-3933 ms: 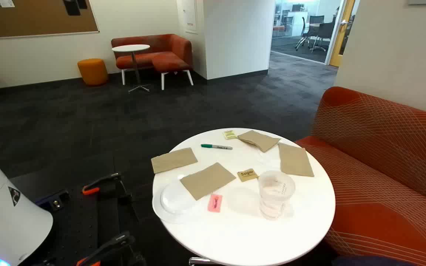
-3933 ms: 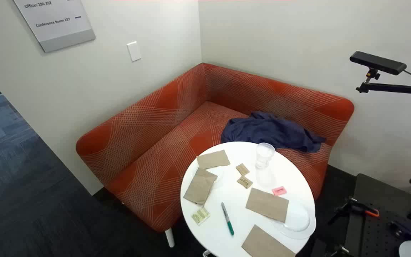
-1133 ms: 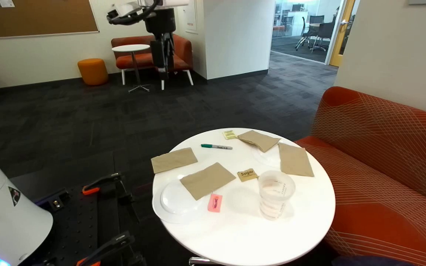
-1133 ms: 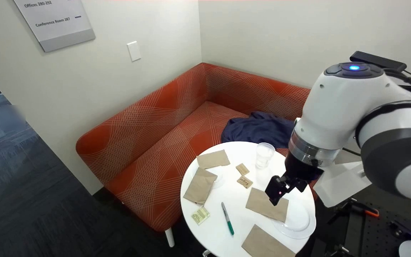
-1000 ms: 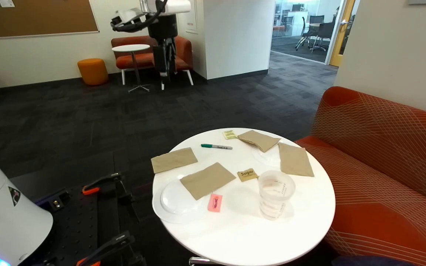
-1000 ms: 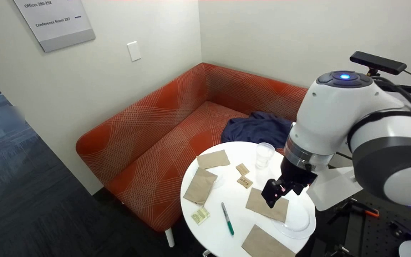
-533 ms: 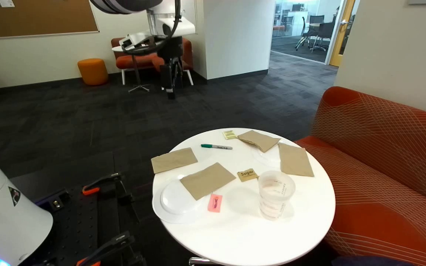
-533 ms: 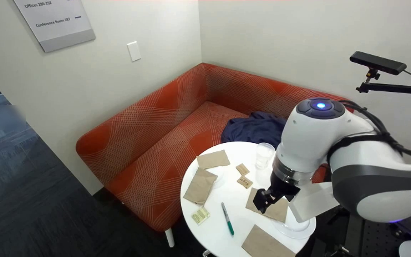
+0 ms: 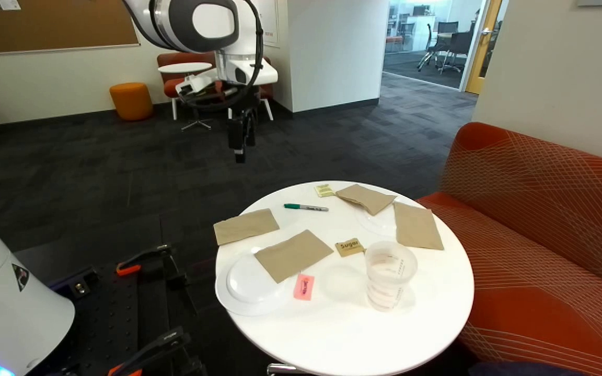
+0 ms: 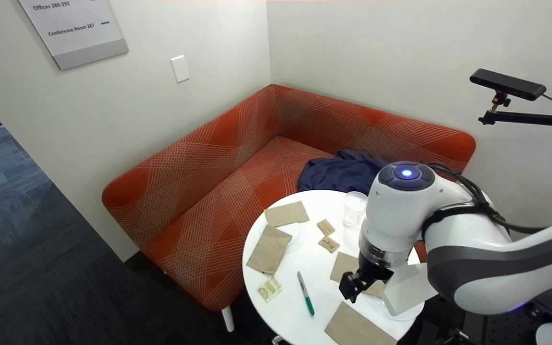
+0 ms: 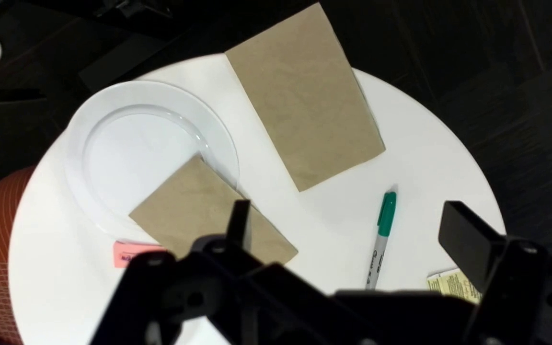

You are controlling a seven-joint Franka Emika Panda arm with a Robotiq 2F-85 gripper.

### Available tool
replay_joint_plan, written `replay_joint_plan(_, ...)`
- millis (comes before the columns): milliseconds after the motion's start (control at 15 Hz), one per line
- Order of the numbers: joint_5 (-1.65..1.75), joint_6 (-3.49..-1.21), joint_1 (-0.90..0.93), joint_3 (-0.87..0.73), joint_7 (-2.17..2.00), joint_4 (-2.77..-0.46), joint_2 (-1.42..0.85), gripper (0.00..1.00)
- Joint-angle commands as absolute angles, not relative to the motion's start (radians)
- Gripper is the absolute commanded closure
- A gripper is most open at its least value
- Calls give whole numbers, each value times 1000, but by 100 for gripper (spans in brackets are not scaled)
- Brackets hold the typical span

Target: Put the green pen in the cup

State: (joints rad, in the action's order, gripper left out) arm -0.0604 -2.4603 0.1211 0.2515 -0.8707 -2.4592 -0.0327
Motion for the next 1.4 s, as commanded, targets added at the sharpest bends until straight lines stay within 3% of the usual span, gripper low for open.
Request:
replay_joint_plan(0,-63,-2458,151,222,-868,-2458,-31,0)
replay_joint_plan(600,-23,-2492,156,206,-894,-2427,-82,0)
replay_joint_plan(1333,-5,-2564,221,92,-890,-2157,-402,0)
